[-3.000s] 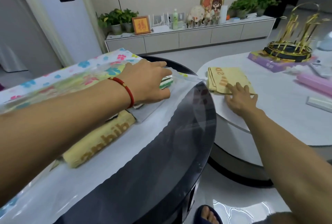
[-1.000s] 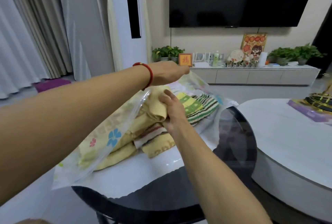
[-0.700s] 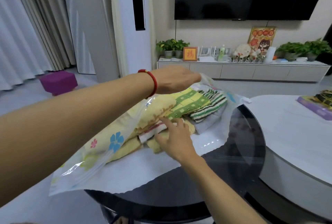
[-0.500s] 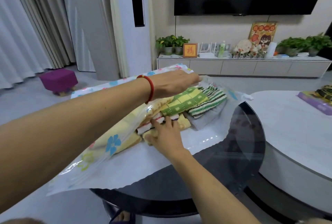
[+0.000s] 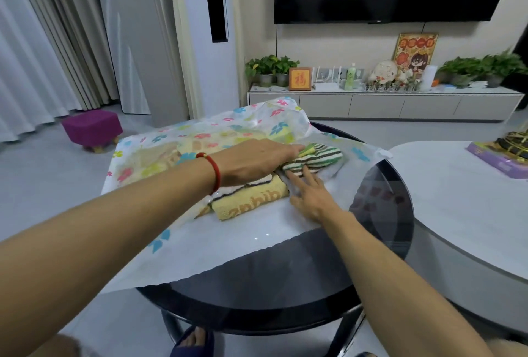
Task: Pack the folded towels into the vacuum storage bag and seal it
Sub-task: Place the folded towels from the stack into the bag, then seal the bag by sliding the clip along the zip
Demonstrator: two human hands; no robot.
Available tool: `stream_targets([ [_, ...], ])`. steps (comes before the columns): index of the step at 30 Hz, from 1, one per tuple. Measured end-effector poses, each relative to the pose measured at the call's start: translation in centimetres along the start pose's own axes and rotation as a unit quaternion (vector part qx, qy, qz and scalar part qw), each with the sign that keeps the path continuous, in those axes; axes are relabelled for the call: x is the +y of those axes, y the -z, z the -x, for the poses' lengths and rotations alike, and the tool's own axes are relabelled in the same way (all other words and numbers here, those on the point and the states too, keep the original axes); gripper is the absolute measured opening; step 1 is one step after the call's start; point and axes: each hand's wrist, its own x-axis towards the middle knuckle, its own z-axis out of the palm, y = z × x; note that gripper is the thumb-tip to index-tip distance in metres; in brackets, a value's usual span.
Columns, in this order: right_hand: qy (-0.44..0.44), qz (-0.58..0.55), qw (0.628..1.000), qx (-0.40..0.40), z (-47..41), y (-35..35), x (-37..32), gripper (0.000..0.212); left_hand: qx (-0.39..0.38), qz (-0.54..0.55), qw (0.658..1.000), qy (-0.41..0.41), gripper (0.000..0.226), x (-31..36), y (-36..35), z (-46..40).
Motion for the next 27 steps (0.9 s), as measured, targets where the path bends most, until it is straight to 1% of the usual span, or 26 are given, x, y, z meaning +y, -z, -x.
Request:
stream_targets([
  [1,0.016,-0.011,1.0,-0.016,-0.1,0.6,0.1,0.069,0.028,0.012,0.999,-0.039,0.042,-0.2,-0.3,-0.2],
  [3,0.031,0.01,0.999,-0.026,0.7,1.5,0.6,0.066,0.101,0.053,0.992,-0.053,0.042,-0.2,-1.7,0.0],
  [4,0.032,0.053,0.998,-0.012,1.7,1.8,1.2,0.062,0.114,0.005,0.989,-0.092,0.042,-0.6,-2.3,-0.1],
  [5,0.048,0.106,0.993,0.029,2.9,2.1,1.9,0.054,0.112,-0.013,0.984,-0.141,0.036,-0.8,-3.1,-0.2],
  [6,0.084,0.158,0.98,0.09,4.1,2.4,2.7,0.043,0.062,0.014,0.98,-0.189,0.039,-0.4,-4.0,-0.9],
  [7,0.123,0.196,0.96,0.154,5.1,2.7,3.6,0.033,0.018,0.0,0.975,-0.224,0.053,0.4,-4.8,-1.4],
  [8,0.155,0.218,0.941,0.209,6.0,3.3,4.6,0.027,0.001,-0.034,0.97,-0.24,0.061,0.5,-5.6,-2.0],
  [9,0.165,0.236,0.93,0.23,6.7,4.0,5.6,0.027,-0.001,-0.064,0.964,-0.257,0.062,0.3,-6.6,-3.0],
  [10,0.152,0.265,0.929,0.207,7.1,4.7,6.4,0.033,0.006,-0.096,0.956,-0.278,0.062,0.0,-7.8,-3.7],
  [12,0.103,0.334,0.933,0.09,7.7,5.0,7.8,0.049,0.015,-0.111,0.957,-0.269,0.065,-1.8,-10.2,-5.2],
  [13,0.072,0.35,0.933,0.04,7.9,4.5,8.7,0.054,0.018,-0.11,0.959,-0.261,0.067,-2.4,-11.0,-5.7],
  [15,0.025,0.315,0.948,-0.017,8.5,3.7,10.0,0.058,0.029,-0.111,0.96,-0.256,0.072,-3.5,-12.2,-6.9],
  [17,0.011,0.262,0.964,-0.035,9.0,3.5,10.5,0.057,0.036,-0.137,0.954,-0.263,0.075,-4.3,-13.2,-7.5],
  [20,0.006,0.24,0.969,-0.051,10.7,3.7,10.2,0.055,0.042,-0.156,0.948,-0.274,0.079,-5.4,-15.0,-8.2],
  [24,0.0,0.239,0.971,-0.029,14.7,4.0,8.9,0.053,0.057,-0.164,0.935,-0.31,0.078,-6.3,-17.2,-8.7],
  [27,-0.005,0.285,0.958,-0.014,17.6,4.4,7.4,0.049,0.045,-0.155,0.92,-0.356,0.078,-6.4,-18.4,-9.0],
])
